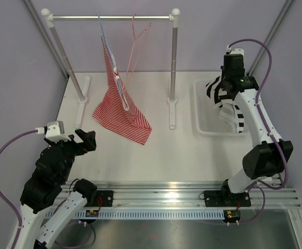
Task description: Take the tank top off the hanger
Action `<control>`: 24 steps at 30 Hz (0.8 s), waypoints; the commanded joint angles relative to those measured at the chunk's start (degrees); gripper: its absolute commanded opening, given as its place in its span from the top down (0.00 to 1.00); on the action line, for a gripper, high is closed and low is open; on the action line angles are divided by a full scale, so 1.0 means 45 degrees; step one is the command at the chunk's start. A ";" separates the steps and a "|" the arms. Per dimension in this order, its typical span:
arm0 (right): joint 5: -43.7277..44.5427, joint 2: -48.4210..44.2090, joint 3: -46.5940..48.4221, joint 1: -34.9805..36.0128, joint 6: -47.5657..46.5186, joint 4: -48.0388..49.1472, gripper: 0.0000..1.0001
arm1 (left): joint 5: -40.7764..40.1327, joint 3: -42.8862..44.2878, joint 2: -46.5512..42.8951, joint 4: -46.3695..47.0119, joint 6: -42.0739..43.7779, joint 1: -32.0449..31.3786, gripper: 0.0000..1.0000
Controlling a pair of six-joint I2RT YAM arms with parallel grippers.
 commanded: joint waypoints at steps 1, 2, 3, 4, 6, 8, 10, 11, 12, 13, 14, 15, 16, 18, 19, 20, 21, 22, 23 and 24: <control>-0.1198 0.0672 -0.0724 -0.0265 -0.1001 0.2199 1.00 | -0.0173 -0.0061 -0.0118 0.0619 0.0005 0.0052 0.01; -0.1510 0.1255 -0.0724 -0.0634 -0.0805 0.2181 1.00 | -0.0173 -0.0080 -0.0138 0.0619 0.0005 0.0052 0.01; -0.1997 0.1550 -0.0724 -0.0831 -0.0571 0.2181 1.00 | -0.0154 -0.0080 -0.0157 0.0619 0.0005 0.0052 0.01; -0.2234 0.1843 -0.0802 -0.0930 -0.0221 0.2162 1.00 | -0.0134 -0.0100 -0.0177 0.0619 0.0005 0.0052 0.01; -0.2605 0.2411 -0.1287 -0.1067 -0.0119 0.2355 0.99 | -0.0076 -0.0100 -0.0216 0.0638 0.0005 0.0052 0.01; -0.2705 0.2743 -0.1621 -0.1087 0.0524 0.2609 0.96 | -0.0095 -0.0119 -0.0274 0.0638 0.0025 0.0052 0.01; -0.2686 0.2823 -0.2304 -0.1087 0.0874 0.3097 0.70 | -0.0095 -0.0119 -0.0275 0.0638 0.0044 0.0052 0.01; -0.2743 0.2920 -0.2442 -0.1106 0.0954 0.3138 0.65 | -0.0134 -0.0119 -0.0255 0.0638 0.0044 0.0052 0.01; -0.2802 0.2959 -0.2385 -0.1164 0.1051 0.3003 0.48 | -0.0153 -0.0100 -0.0255 0.0638 0.0006 0.0052 0.01; -0.2822 0.2940 -0.2365 -0.1146 0.1342 0.2963 0.38 | -0.0366 -0.0061 -0.0255 0.0599 -0.0014 0.0052 0.01; -0.2861 0.2689 -0.2423 -0.1126 0.1461 0.3078 0.27 | -0.0542 -0.0041 -0.0236 0.0560 -0.0111 0.0052 0.01; -0.2842 0.2512 -0.2404 -0.1145 0.1656 0.3080 0.01 | -0.0718 -0.0022 -0.0236 0.0386 -0.0170 0.0072 0.01; -0.2861 0.2336 -0.2327 -0.1145 0.1774 0.3060 0.01 | -0.1242 0.0056 -0.0236 0.0307 -0.0267 0.0091 0.01; -0.2939 0.1692 -0.1879 -0.1145 0.2008 0.2652 0.01 | -0.1772 0.0115 -0.0294 -0.0004 -0.0540 0.0266 0.01; -0.2920 0.1110 -0.1722 -0.1145 0.2145 0.2263 0.01 | -0.2258 0.0154 -0.0314 -0.0103 -0.0638 0.0306 0.01; -0.2978 0.0756 -0.1585 -0.1107 0.2359 0.2105 0.01 | -0.2456 0.0193 -0.0314 -0.0162 -0.0717 0.0364 0.01; -0.3094 0.0347 -0.1661 -0.1048 0.2670 0.2045 0.00 | -0.2594 0.0193 -0.0294 -0.0240 -0.0737 0.0500 0.01; -0.3231 -0.0586 -0.1836 -0.1009 0.2751 0.2025 0.01 | -0.2711 0.0213 -0.0198 -0.0221 -0.0698 0.0579 0.01; -0.3561 -0.1078 -0.2360 -0.0893 0.2752 0.2102 0.01 | -0.2693 0.0213 -0.0177 -0.0163 -0.0485 0.0773 0.01; -0.3642 -0.1586 -0.2636 -0.0776 0.2713 0.2084 0.01 | -0.2654 0.0213 -0.0061 0.0011 -0.0328 0.0930 0.01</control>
